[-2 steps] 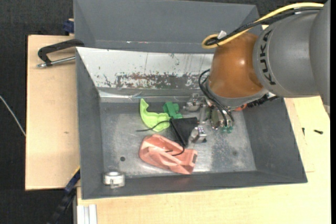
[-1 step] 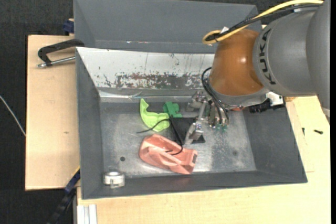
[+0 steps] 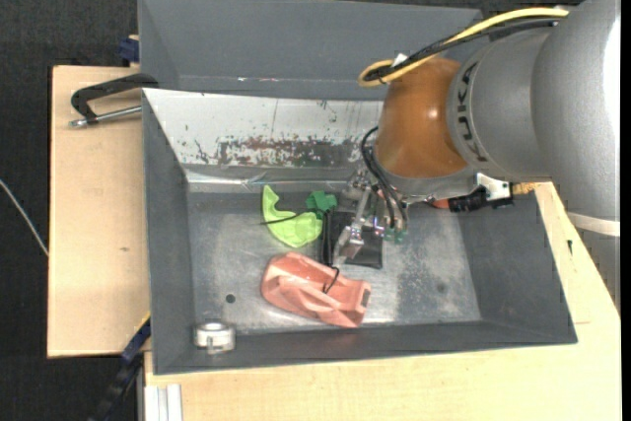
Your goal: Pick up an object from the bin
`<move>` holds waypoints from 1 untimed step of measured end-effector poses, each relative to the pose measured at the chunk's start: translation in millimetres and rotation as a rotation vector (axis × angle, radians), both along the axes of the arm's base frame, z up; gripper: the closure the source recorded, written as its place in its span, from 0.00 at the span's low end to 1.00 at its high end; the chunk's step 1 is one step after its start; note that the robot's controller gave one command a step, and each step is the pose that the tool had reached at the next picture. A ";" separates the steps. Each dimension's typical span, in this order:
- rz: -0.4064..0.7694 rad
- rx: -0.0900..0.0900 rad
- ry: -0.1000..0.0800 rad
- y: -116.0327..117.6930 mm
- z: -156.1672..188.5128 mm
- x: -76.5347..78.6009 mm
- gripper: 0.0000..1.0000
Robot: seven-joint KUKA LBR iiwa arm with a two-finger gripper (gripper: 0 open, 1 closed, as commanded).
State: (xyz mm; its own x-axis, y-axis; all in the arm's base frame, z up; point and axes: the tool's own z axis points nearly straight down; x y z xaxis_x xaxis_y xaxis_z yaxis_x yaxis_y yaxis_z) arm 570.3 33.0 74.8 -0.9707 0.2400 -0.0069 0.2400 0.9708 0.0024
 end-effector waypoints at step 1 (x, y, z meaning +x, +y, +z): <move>-0.019 0.002 0.003 3.9 0.5 9.2 1.00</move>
Offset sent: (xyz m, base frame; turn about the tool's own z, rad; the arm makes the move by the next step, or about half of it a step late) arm 0.0000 0.0000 0.0000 0.0000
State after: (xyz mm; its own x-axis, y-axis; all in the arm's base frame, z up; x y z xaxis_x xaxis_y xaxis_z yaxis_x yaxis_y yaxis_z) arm 579.5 36.9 75.3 -0.9659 0.2589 -0.0038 0.2589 0.9659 0.0035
